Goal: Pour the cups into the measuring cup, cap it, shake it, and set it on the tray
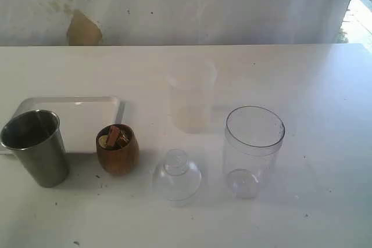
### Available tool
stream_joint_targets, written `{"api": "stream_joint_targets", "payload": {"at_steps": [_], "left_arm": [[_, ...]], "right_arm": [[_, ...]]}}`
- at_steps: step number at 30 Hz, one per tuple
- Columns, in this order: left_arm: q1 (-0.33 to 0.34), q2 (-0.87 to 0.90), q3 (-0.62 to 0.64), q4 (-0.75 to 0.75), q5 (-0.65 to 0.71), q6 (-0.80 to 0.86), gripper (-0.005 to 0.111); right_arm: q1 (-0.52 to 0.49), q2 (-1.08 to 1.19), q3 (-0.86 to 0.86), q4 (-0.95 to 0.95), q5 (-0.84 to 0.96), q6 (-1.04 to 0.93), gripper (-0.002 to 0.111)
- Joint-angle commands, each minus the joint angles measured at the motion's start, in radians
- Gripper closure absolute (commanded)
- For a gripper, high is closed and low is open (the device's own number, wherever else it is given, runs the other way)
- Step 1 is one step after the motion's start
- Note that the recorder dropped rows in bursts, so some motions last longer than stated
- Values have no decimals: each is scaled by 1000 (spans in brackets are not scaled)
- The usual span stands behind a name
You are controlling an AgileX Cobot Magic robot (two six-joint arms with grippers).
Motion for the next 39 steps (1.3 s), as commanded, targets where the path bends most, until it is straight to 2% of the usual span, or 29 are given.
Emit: {"api": "stream_joint_targets", "payload": {"at_steps": [1,3,5,6,15,20,26,31,39], "left_arm": [[1,-4,6,4,-15,5,106],[1,-4,6,4,-72,10,106],[1,-4,6,2,-186,-6,106],[1,-4,6,0,-257,-62,106],[1,-4,6,3,-543,-709,106],[1,-4,6,174,-760,-901,106],[1,74,-153,367,-623,-996,107],[1,207,-300,568,-699,-1147,107],[1,394,-426,799,-883,-1334,104]], "right_arm": [[2,-4,1,-2,-13,2,108],[2,-4,1,-2,-13,2,108],[2,-4,1,-2,-13,2,108],[2,-4,1,-2,-13,2,108],[2,-4,1,-2,-13,2,108],[2,-4,1,-2,-13,2,108],[2,-4,1,-2,-13,2,108],[2,-4,1,-2,-13,2,108],[2,-4,1,-2,-13,2,108]]}}
